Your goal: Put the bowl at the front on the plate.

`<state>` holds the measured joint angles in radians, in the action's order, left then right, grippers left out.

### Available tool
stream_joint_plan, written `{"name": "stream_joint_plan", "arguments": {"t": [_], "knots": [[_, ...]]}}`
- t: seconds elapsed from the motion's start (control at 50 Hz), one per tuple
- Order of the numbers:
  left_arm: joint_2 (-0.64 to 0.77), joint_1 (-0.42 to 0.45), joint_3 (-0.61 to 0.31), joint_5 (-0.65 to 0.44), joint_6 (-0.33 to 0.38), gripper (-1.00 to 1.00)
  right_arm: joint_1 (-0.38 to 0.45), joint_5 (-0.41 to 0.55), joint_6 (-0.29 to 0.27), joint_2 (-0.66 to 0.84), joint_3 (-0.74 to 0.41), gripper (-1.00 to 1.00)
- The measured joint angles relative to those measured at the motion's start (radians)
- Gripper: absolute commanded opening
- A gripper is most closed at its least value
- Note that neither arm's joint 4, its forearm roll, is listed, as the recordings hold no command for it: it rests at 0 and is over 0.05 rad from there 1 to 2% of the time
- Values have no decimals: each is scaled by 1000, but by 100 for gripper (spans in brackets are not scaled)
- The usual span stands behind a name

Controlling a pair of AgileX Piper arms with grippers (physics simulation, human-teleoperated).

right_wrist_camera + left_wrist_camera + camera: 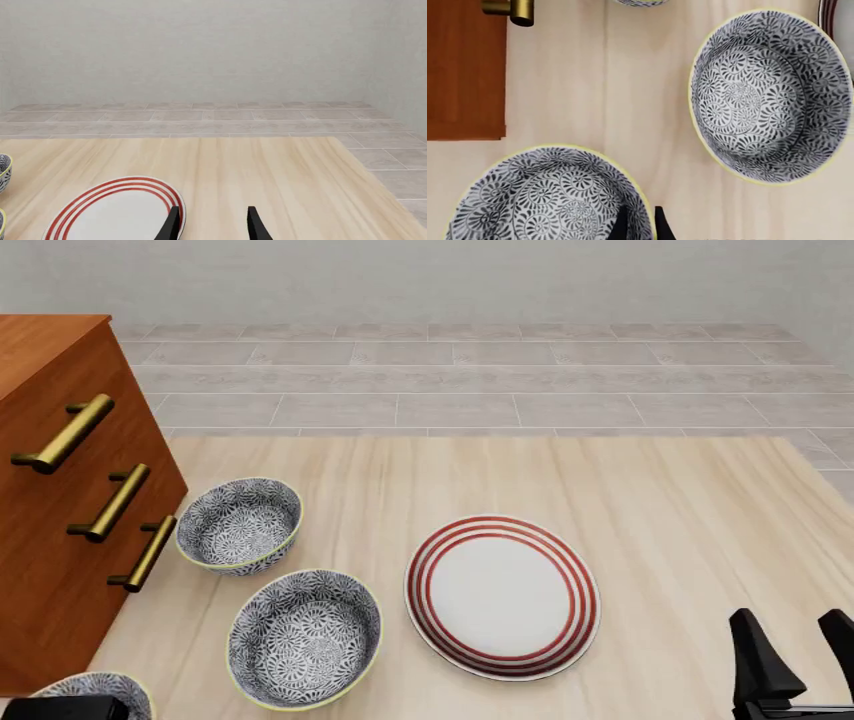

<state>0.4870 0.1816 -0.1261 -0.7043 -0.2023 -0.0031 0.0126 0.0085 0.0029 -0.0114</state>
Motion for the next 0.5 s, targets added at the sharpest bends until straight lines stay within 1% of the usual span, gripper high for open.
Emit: {"name": "stream_joint_plan", "arguments": {"t": [0.08,0.36,0.5], "knots": [[-24,5,-12,-31,-4,-100,0,0,0,0,0,100],[-100,23,-93,-142,22,-100,0,0,0,0,0,100],[-124,35,-129,-179,33,-100,0,0,0,0,0,100]]}}
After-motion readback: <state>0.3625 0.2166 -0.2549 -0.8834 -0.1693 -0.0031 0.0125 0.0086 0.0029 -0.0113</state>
